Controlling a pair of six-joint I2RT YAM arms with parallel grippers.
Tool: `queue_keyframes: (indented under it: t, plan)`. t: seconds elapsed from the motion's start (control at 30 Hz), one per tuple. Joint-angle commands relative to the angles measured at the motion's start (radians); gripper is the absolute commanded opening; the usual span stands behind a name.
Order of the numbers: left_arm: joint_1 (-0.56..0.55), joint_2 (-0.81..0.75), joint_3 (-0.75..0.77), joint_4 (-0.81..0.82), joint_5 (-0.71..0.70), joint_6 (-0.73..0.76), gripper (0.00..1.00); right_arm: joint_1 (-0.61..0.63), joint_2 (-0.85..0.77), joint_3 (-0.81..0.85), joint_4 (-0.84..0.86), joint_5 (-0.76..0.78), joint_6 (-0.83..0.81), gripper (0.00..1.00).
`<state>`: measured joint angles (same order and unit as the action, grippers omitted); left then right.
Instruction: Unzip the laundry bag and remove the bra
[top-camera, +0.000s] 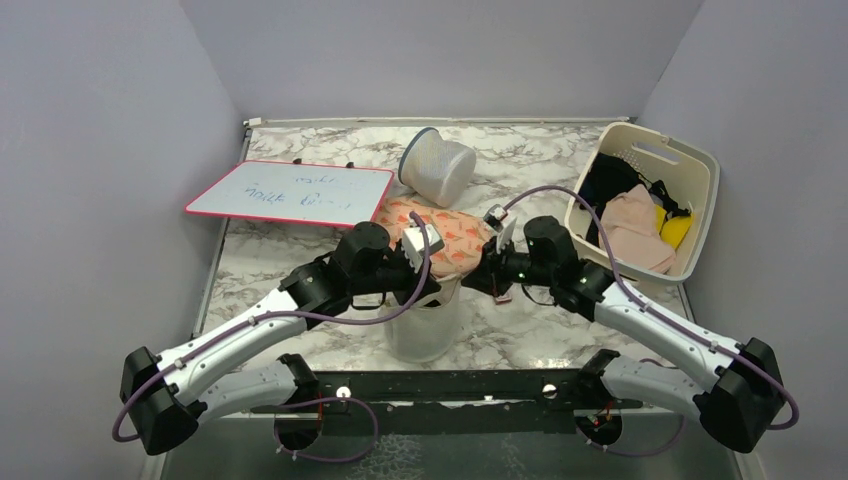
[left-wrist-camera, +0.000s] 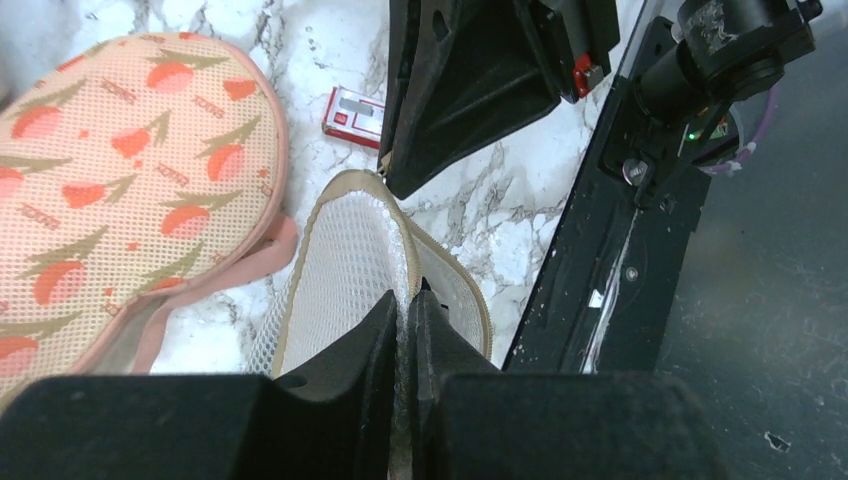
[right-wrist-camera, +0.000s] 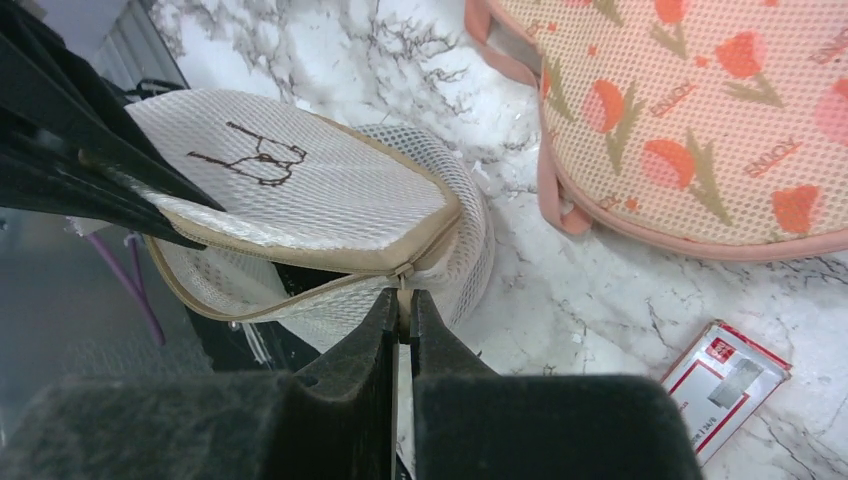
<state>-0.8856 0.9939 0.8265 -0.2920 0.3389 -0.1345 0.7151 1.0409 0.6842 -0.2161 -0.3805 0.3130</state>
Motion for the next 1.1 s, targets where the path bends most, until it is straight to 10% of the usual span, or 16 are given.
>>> queue_keyframes:
  t: [0.0,0.17,0.4,0.73,0.93,1.07]
  plan:
    - [-0.003,-0.076,0.012,0.031,-0.021,0.014,0.00,-0.088,-0.008,-0.015,-0.036,-0.027,0.004,0.01]
    - [-0.005,-0.085,-0.002,0.025,-0.093,-0.021,0.00,-0.091,-0.035,-0.014,-0.034,-0.161,-0.057,0.01]
    - [-0.005,-0.005,0.017,-0.009,-0.130,0.008,0.30,-0.090,-0.095,-0.047,0.004,-0.284,-0.093,0.01]
    - [-0.159,0.109,0.095,-0.030,-0.248,0.100,0.46,-0.090,-0.098,-0.048,0.012,-0.304,-0.092,0.01]
    - [-0.245,0.198,0.156,-0.029,-0.367,0.150,0.39,-0.089,-0.089,-0.038,0.012,-0.312,-0.086,0.01]
    - [-0.245,0.228,0.160,-0.019,-0.441,0.165,0.00,-0.090,-0.095,-0.052,0.023,-0.301,-0.056,0.01]
